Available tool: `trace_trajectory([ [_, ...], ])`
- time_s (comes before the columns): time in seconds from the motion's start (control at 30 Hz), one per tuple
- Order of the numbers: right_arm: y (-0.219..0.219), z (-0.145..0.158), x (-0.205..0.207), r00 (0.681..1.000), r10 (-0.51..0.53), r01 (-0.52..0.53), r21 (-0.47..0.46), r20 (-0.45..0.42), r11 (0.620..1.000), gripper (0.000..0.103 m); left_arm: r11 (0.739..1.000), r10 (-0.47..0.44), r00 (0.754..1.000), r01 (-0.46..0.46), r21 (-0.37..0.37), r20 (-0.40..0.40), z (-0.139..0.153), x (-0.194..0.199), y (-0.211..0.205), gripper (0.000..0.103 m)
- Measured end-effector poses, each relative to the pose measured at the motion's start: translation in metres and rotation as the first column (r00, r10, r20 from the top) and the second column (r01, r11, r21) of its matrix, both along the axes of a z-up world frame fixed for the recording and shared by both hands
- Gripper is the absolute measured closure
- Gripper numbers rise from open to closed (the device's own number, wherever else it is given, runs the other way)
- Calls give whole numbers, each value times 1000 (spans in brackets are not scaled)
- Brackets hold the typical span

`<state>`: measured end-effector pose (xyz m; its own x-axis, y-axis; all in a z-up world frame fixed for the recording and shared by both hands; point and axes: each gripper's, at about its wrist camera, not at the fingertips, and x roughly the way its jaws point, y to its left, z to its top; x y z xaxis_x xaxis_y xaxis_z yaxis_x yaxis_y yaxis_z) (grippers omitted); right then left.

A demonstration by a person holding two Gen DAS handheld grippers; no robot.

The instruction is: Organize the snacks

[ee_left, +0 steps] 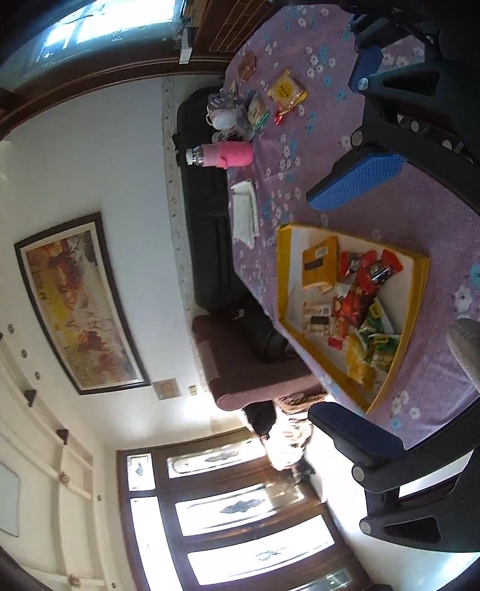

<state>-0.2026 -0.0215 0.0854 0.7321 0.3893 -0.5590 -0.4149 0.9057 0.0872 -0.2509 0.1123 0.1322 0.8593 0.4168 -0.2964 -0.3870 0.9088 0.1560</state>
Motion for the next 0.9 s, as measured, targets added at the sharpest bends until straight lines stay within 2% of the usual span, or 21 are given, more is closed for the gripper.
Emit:
trace_trajectory([
  [0.1, 2, -1, -5, 1000, 3, -3, -6, 0, 1000, 30, 994, -11, 1000, 9, -110, -18, -2, -2, 14, 0],
  [0.17, 5, -3, -8, 1000, 11, -11, -14, 4, 1000, 30, 989, -5, 1000, 3, -146, -17, -2, -5, 21, 0],
  [0.47, 25, -9, -13, 998, 55, -55, -62, 4, 997, 30, 986, -9, 999, 2, -166, -43, -10, -2, 28, 0],
  [0.57, 30, -12, -12, 998, 61, -61, -78, -1, 995, 30, 980, -31, 997, 17, -197, -68, -15, 2, 30, 0],
  [0.9, 29, -16, -2, 998, 51, -52, -79, -23, 996, 28, 968, -66, 989, 31, -247, -135, -27, 17, 32, 0],
])
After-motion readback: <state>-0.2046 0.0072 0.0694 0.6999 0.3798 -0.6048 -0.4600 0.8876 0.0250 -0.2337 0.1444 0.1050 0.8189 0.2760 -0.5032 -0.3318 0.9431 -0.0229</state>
